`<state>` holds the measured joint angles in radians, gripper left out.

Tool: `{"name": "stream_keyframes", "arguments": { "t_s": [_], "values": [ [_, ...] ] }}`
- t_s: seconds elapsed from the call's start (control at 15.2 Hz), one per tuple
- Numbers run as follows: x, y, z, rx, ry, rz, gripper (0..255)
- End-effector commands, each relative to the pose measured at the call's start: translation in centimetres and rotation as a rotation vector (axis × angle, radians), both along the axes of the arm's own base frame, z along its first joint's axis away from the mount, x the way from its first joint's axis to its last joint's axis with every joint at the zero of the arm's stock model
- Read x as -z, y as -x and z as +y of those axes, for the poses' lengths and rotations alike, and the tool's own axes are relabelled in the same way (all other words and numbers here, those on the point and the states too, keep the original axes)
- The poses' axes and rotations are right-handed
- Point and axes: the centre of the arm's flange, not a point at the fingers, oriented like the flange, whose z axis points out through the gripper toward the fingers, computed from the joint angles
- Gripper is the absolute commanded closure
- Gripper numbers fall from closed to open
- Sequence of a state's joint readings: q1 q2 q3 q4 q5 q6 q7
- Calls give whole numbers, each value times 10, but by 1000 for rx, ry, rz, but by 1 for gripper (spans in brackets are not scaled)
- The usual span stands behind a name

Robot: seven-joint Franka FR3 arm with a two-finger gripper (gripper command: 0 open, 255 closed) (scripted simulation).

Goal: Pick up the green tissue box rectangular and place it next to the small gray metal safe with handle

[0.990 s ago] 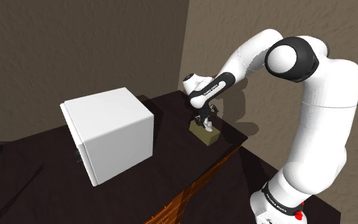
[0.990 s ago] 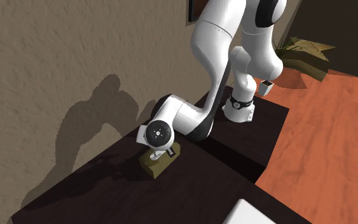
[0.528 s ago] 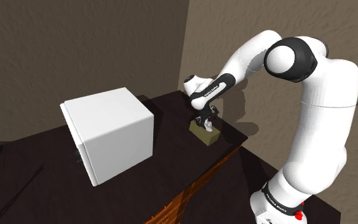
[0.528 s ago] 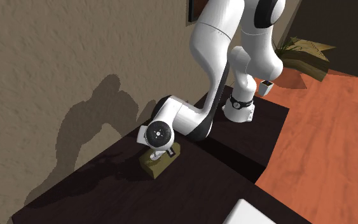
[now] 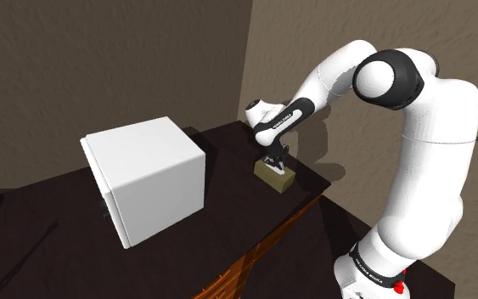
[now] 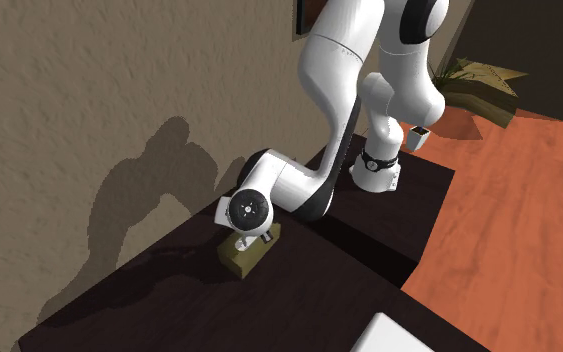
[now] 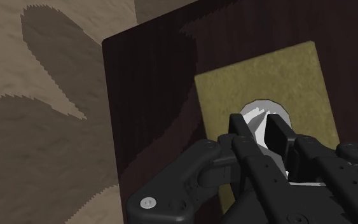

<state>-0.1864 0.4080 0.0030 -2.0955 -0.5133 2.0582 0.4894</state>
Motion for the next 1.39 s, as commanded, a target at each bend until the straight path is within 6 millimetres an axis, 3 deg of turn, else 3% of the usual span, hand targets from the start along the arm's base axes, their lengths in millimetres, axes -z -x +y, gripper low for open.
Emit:
{"name": "stream_keyframes", "arguments": {
  "t_s": [0.0, 0.13, 1.32],
  "values": [
    [2, 0, 1, -2, -2, 0, 255],
    [2, 0, 2, -2, -2, 0, 255],
    [-93, 0, 2, -2, -2, 0, 255]
  ]
}}
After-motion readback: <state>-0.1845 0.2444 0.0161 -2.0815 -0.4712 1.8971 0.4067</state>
